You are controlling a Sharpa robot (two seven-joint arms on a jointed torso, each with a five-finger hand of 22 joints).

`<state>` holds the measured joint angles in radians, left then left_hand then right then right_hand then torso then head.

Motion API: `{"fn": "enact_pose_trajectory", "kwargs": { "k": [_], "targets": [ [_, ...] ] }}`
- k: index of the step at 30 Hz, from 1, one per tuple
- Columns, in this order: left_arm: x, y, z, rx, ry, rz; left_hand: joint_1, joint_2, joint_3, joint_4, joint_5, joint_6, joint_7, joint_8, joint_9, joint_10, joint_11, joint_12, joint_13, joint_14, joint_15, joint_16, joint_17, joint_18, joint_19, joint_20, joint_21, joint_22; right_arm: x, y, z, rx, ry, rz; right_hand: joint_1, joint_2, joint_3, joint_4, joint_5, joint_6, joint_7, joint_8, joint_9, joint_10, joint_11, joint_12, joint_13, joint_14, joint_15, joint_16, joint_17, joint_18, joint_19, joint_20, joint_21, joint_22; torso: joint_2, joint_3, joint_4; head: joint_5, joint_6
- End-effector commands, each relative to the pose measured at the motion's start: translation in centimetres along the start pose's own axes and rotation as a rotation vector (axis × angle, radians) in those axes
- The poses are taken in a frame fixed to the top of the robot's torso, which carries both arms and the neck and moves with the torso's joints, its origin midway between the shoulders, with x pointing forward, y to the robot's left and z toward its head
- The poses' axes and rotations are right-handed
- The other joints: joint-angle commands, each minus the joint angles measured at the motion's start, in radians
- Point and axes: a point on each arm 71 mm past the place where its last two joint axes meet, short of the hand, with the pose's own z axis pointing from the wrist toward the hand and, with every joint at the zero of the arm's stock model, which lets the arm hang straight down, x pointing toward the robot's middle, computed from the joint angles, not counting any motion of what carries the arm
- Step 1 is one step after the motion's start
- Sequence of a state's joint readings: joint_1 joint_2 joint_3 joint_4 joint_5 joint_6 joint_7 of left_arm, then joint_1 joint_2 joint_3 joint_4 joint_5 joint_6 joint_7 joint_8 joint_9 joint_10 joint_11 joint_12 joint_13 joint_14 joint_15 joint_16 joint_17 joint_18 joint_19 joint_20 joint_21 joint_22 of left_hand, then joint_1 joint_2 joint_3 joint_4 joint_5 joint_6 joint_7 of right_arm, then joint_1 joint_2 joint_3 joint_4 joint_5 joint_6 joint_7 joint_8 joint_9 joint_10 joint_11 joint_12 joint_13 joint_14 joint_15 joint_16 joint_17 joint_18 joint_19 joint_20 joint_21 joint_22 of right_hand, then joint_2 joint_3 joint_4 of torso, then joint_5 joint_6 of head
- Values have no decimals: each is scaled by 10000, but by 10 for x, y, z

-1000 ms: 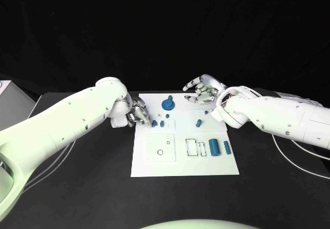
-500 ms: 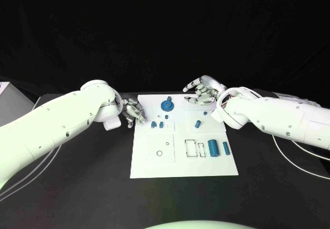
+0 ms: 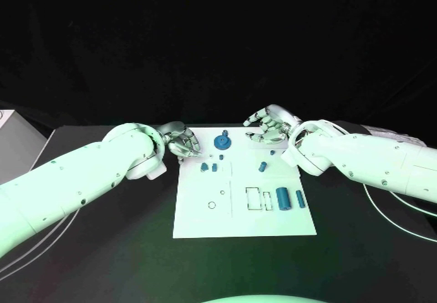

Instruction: Assemble the parts on the task board

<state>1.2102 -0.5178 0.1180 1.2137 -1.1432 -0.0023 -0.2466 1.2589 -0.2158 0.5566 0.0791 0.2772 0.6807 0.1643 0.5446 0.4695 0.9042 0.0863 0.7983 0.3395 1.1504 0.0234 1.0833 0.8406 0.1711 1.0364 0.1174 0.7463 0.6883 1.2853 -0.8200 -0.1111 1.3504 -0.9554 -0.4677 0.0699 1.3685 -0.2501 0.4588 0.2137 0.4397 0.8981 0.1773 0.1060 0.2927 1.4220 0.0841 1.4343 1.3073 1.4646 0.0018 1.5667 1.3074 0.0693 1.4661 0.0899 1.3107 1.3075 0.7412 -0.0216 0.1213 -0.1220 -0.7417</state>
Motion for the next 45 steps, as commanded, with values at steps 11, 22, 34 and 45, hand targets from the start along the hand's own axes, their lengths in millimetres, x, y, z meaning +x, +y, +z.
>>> {"fn": "enact_pose_trajectory", "kwargs": {
  "k": [11,22,34,45],
  "targets": [
    [24,3,11,-418,452,851,399,-153,-975,710,-163,608,-12,-455,-613,46,-15,1733,847,1998,-45,2897,3346,-63,1145,-33,1447,1275,3,1,0,-150,107,-109,-105,26,75,4,47,58,-15,-54,-11,56,21,31,1240,1062,19,41,2634,-97,404,69,12,371,22,45,-26,18,0],
    [30,2,14,-590,728,643,521,-147,-1279,1052,-253,805,-68,-553,-771,-43,-56,2375,1211,2246,-67,3341,3876,-163,1308,-42,2179,2006,3,1,0,-151,107,-108,-105,26,75,4,47,58,-15,-54,-11,56,21,31,1240,1062,19,41,2634,-97,404,69,12,371,12,39,-11,-2,-4],
    [31,4,17,-710,835,601,1010,31,-1156,1031,-234,795,-45,-743,-933,-171,-52,2575,1329,2276,-65,3475,3991,-190,1275,-41,2448,2277,3,2,0,-165,123,-102,-123,22,114,-37,45,64,-14,-58,-12,55,21,32,1237,1062,18,41,2634,-97,404,67,11,373,18,29,-14,-10,-29],
    [33,3,19,-652,765,648,1504,144,-940,893,-262,676,-50,-1016,-1141,-231,-66,2613,1336,2265,-64,3537,4011,-194,1201,-14,2615,2445,4,2,0,-174,133,-96,-144,33,128,-38,46,69,-13,-59,-11,58,22,35,1239,1062,18,41,2634,-98,404,67,13,376,9,36,-12,-16,-31]
  ]
}}
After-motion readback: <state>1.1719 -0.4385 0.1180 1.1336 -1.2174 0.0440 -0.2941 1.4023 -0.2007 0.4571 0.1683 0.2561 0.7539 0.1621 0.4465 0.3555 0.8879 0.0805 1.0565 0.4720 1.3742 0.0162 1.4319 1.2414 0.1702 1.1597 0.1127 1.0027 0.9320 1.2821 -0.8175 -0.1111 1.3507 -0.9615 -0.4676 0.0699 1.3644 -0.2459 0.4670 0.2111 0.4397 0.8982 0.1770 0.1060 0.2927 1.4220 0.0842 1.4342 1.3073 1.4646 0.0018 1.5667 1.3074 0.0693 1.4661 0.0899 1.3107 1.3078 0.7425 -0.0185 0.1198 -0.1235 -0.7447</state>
